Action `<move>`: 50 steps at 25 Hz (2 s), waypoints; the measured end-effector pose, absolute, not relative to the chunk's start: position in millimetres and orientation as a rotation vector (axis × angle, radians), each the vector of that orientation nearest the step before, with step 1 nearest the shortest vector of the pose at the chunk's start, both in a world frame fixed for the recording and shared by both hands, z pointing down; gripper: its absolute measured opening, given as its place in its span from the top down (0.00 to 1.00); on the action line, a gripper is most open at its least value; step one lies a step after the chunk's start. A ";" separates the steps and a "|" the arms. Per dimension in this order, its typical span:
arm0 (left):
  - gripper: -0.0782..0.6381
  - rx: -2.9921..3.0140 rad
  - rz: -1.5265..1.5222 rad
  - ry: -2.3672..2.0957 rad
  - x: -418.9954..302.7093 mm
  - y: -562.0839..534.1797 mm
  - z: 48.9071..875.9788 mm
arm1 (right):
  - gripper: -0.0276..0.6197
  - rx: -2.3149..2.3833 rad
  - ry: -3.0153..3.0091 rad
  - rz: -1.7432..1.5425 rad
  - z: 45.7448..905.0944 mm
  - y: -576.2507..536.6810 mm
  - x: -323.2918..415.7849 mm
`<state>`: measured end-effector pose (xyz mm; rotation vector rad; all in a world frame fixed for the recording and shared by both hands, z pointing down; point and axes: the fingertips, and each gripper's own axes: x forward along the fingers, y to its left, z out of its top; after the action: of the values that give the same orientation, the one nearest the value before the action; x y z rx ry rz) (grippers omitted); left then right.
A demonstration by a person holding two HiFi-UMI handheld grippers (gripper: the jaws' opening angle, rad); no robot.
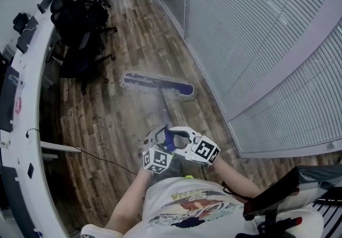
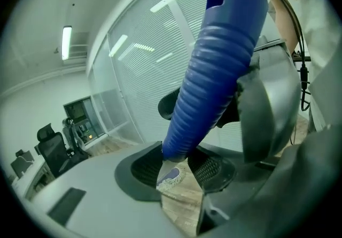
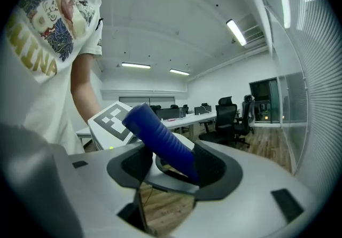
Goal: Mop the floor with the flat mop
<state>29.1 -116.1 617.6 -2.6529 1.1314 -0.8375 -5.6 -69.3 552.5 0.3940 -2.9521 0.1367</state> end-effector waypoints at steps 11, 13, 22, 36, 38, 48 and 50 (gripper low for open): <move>0.72 -2.674 -0.791 1.119 -39.7 -300.2 594.8 | 0.60 0.494 -2.955 0.177 530.1 -255.7 -75.7; 0.72 -2.672 -0.795 1.123 -47.5 -329.6 595.2 | 0.60 0.497 -2.947 0.174 530.9 -284.9 -84.4; 0.72 -2.650 -0.831 1.143 -61.1 -449.2 601.8 | 0.60 0.484 -2.954 0.175 538.3 -403.6 -98.2; 0.72 -2.587 -0.927 1.100 -21.1 -624.4 581.9 | 0.61 0.537 -2.967 0.086 514.2 -579.0 -54.7; 0.71 -2.586 -0.936 1.096 -17.5 -614.5 582.8 | 0.61 0.531 -2.962 0.075 514.9 -568.7 -51.1; 0.71 -2.621 -0.889 1.105 -23.5 -461.7 599.4 | 0.62 0.546 -2.950 0.064 531.3 -415.8 -58.5; 0.71 -2.631 -0.885 1.104 -23.7 -425.6 602.1 | 0.62 0.543 -2.944 0.069 534.2 -379.8 -58.6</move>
<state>-23.7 -425.6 602.1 -2.6312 1.1045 -0.8853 -58.6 -379.8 534.2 0.5431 -2.9435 0.0693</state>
